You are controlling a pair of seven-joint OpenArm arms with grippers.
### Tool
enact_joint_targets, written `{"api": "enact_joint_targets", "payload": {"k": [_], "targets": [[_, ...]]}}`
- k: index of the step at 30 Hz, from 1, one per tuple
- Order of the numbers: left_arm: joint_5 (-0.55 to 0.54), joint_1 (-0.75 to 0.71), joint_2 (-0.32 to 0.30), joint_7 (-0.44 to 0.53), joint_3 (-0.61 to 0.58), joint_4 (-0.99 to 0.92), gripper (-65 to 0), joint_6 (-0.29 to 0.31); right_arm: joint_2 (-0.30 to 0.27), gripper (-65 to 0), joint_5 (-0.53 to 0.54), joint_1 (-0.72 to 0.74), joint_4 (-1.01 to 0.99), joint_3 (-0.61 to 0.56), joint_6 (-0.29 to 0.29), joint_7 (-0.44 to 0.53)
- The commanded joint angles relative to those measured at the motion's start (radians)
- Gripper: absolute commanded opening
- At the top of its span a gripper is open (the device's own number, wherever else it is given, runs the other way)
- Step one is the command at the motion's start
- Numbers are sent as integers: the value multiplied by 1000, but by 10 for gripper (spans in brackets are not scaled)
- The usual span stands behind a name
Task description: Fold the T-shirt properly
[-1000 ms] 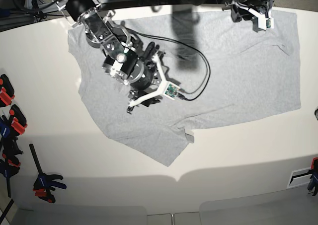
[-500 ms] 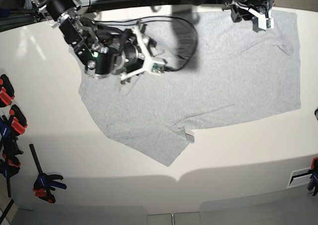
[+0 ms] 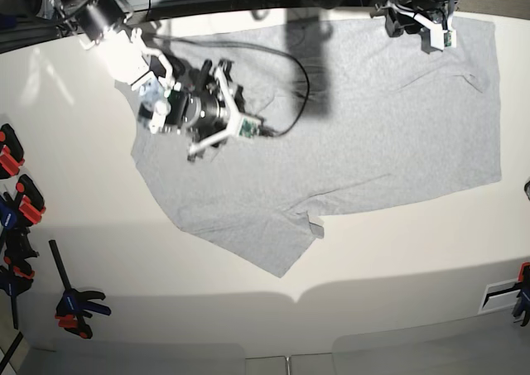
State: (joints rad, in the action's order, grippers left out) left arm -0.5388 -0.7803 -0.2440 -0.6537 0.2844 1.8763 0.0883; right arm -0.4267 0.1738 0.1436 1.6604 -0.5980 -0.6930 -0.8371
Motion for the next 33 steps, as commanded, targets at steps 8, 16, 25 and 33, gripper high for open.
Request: {"api": "enact_joint_targets", "payload": {"k": [8,16,25,33], "targets": [[17,-15,-3,-27,3,1,-420,-9,90,-389,3,153,15,9,171,154],[13,-14,-3,-66,3,17,-420,-9,151,-389,-67,169,15,12,335,122],[95,-14,-3,-56,3,217,-420,-9,150,-389,-62,169,15,80,338,96],[368,34,-4,10,3,348,-404,-13,149,-384,-67,169,15,102,337,-29]]}}
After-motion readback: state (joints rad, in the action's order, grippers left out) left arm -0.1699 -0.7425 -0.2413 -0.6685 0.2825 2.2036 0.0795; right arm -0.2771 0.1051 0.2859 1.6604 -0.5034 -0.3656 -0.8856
